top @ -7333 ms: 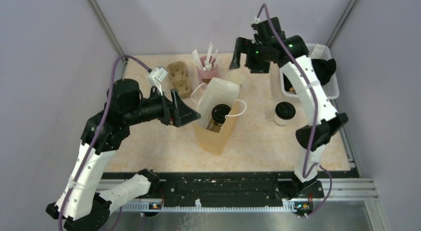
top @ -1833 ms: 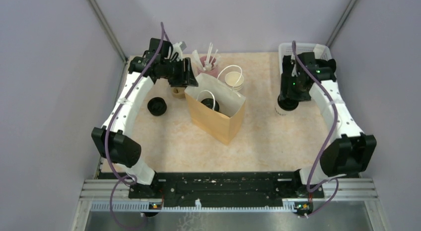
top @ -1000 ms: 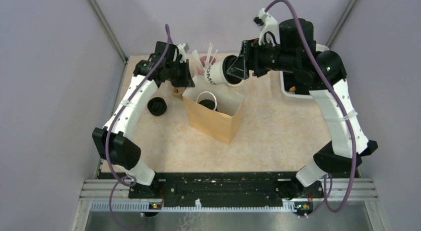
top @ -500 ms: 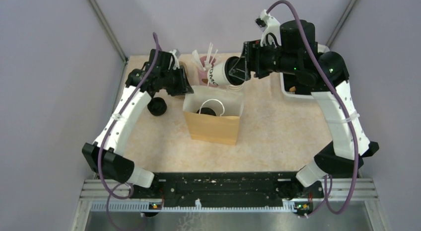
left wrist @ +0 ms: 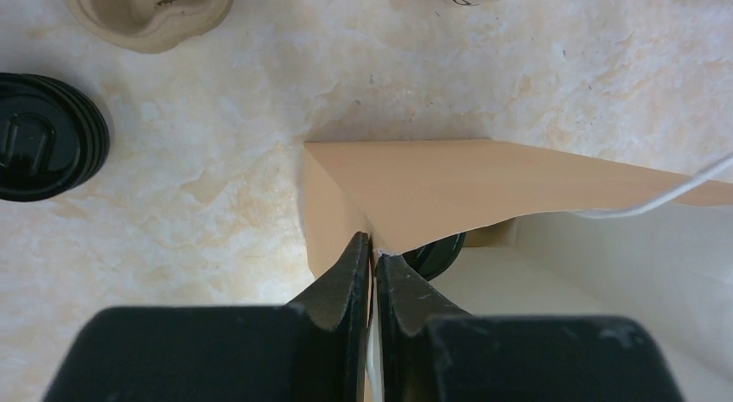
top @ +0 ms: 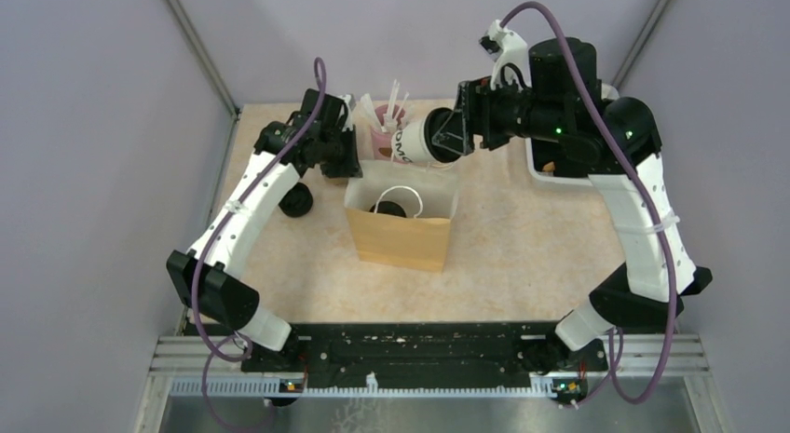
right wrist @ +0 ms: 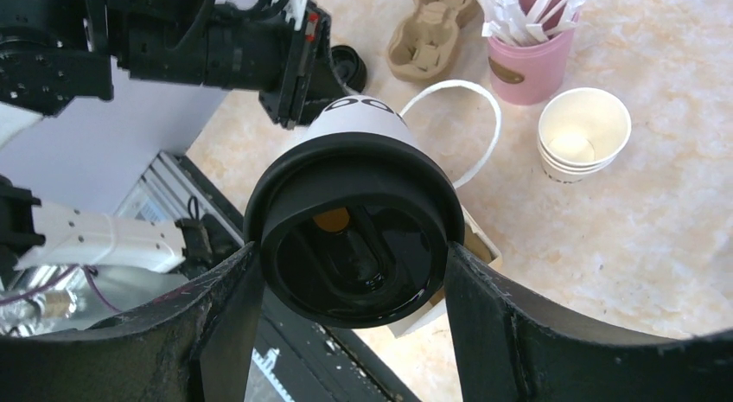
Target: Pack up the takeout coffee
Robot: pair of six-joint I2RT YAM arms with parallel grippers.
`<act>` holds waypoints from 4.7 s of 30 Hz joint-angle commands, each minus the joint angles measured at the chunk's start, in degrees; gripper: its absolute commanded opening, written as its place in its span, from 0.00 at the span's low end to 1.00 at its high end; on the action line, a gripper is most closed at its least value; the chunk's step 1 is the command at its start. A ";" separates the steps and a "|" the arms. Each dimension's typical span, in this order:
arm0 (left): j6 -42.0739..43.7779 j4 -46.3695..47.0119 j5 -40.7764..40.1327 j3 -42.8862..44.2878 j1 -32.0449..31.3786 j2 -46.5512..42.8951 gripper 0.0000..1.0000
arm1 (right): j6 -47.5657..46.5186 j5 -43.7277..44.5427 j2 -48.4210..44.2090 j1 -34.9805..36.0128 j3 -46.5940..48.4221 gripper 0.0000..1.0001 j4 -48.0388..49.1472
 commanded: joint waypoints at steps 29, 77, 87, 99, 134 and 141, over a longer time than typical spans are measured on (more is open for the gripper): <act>5.18 38.96 0.36 -32.21 -1.79 -29.16 0.00 | -15.83 50.42 12.14 40.41 -8.34 0.29 -9.24; -0.19 48.08 1.65 -55.54 -1.81 -49.20 0.00 | -28.31 47.39 1.06 37.66 -42.42 0.20 9.92; -0.62 47.65 4.40 -55.61 -1.78 -48.32 0.00 | -32.78 47.25 1.57 34.60 -47.52 0.19 18.36; 4.65 41.99 5.58 -54.48 -1.86 -48.99 0.00 | -34.73 46.86 -2.08 32.01 -56.96 0.17 28.96; 8.71 37.67 6.10 -48.74 -1.86 -45.08 0.00 | -39.92 51.49 -4.50 26.79 -64.96 0.15 37.54; 8.81 35.23 4.88 -46.82 -1.81 -43.96 0.00 | -39.41 51.72 -2.88 26.65 -60.38 0.15 34.57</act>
